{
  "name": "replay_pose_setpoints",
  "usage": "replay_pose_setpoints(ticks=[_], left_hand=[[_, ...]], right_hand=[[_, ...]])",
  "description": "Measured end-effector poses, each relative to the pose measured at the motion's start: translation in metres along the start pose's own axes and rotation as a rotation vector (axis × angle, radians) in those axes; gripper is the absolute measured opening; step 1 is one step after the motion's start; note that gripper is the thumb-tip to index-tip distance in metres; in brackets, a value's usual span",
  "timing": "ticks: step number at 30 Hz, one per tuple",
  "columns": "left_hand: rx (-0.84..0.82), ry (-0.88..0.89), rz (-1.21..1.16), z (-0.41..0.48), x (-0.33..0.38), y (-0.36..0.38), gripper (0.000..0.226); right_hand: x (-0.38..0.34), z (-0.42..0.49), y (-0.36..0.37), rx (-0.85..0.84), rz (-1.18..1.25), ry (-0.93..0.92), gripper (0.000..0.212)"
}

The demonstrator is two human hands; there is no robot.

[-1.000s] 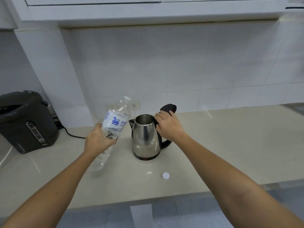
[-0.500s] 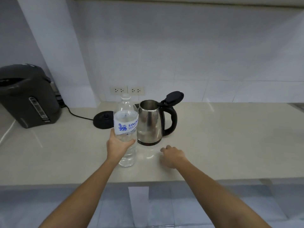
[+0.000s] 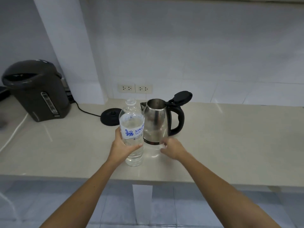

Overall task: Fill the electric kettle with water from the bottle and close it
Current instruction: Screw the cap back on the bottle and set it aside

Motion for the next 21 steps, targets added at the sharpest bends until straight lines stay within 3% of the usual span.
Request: replay_pose_setpoints(ticks=[5,9,13,21], left_hand=[[0.013,0.070,-0.049,0.005,0.018,-0.003,0.103],[0.027,0.040,-0.030,0.009,0.023,0.000,0.091],[0.014,0.025,-0.014,0.008,0.022,-0.002,0.086],[-0.003,0.020,-0.011,0.007,0.024,-0.005,0.083]], right_hand=[[-0.072,0.002,-0.091,0.120,0.346,-0.291,0.020],[-0.123,-0.007,-0.144,-0.025,0.420,-0.476,0.029],[-0.156,-0.016,-0.163,-0.099,0.083,-0.598,0.030],[-0.191,-0.028,-0.169,-0.005,-0.483,-0.672,0.039]])
Point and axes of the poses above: each hand's wrist, its own z-axis towards the middle knuckle, its own y-axis out of the palm, x = y × z, the point moved 1 cm from there along z, towards the middle knuckle, and after that the axes turned 7 degrees about y, right-handed, at the moved point
